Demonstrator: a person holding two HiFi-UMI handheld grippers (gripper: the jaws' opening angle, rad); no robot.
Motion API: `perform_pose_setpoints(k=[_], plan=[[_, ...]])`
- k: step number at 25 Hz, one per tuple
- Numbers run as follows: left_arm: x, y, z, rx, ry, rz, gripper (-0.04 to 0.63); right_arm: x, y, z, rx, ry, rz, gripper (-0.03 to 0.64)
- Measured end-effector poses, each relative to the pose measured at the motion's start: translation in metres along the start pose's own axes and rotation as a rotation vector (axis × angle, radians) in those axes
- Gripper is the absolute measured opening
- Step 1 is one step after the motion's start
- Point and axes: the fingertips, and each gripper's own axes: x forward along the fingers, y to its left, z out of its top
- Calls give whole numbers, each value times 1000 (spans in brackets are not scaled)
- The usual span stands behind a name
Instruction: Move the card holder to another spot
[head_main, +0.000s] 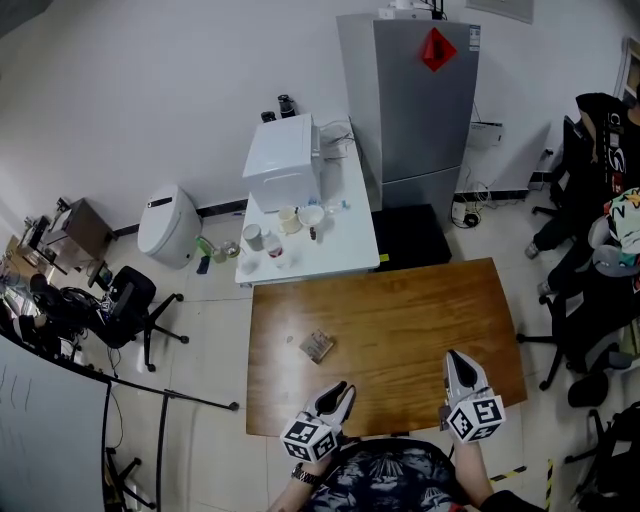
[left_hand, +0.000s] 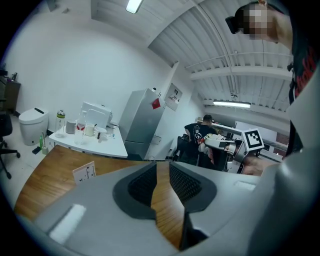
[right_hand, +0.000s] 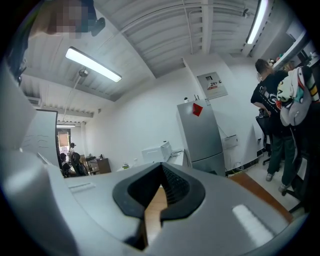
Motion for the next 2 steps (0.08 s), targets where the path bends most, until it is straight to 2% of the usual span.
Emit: perform_pose_setpoints(k=[2], plan=[[0,3,0,1,-1,5,83,2,1,-1,-1,1,4,2]])
